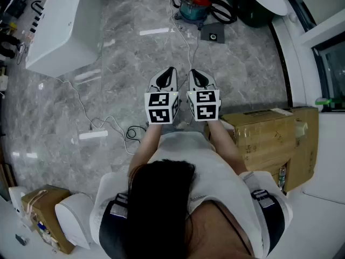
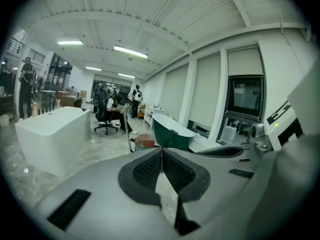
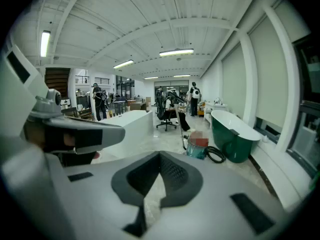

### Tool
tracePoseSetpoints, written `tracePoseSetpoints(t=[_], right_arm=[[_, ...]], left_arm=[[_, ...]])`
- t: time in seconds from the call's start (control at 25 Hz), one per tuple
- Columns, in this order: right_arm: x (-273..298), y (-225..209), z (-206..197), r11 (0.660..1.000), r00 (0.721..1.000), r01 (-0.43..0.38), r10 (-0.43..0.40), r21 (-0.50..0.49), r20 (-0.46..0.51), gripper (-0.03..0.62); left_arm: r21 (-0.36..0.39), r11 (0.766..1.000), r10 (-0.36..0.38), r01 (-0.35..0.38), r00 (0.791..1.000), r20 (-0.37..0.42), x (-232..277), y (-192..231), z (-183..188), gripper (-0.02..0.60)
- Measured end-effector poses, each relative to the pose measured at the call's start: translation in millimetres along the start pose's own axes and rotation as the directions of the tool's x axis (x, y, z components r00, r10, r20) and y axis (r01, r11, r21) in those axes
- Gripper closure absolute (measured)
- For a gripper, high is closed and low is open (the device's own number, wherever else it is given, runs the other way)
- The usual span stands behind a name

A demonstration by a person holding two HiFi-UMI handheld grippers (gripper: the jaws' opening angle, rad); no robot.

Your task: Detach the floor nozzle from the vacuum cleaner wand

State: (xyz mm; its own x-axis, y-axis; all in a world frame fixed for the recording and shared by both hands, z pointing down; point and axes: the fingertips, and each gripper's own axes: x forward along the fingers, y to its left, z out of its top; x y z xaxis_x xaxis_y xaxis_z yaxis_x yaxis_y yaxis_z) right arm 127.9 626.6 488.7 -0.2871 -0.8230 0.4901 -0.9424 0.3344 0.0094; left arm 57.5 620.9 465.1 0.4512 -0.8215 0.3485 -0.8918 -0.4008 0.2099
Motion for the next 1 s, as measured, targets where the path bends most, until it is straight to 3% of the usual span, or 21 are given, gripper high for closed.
tracePoseSetpoints(t=[1.0], right_arm=[[100.3,-9.9,52.1,0.999,1.0,0.017,-0.017,0.051,-0.006,0.579]], left_arm=[[-0.02,0.999,-0.034,0.034,0.999,-0.014,83.1,71.6,39.2,0.574]])
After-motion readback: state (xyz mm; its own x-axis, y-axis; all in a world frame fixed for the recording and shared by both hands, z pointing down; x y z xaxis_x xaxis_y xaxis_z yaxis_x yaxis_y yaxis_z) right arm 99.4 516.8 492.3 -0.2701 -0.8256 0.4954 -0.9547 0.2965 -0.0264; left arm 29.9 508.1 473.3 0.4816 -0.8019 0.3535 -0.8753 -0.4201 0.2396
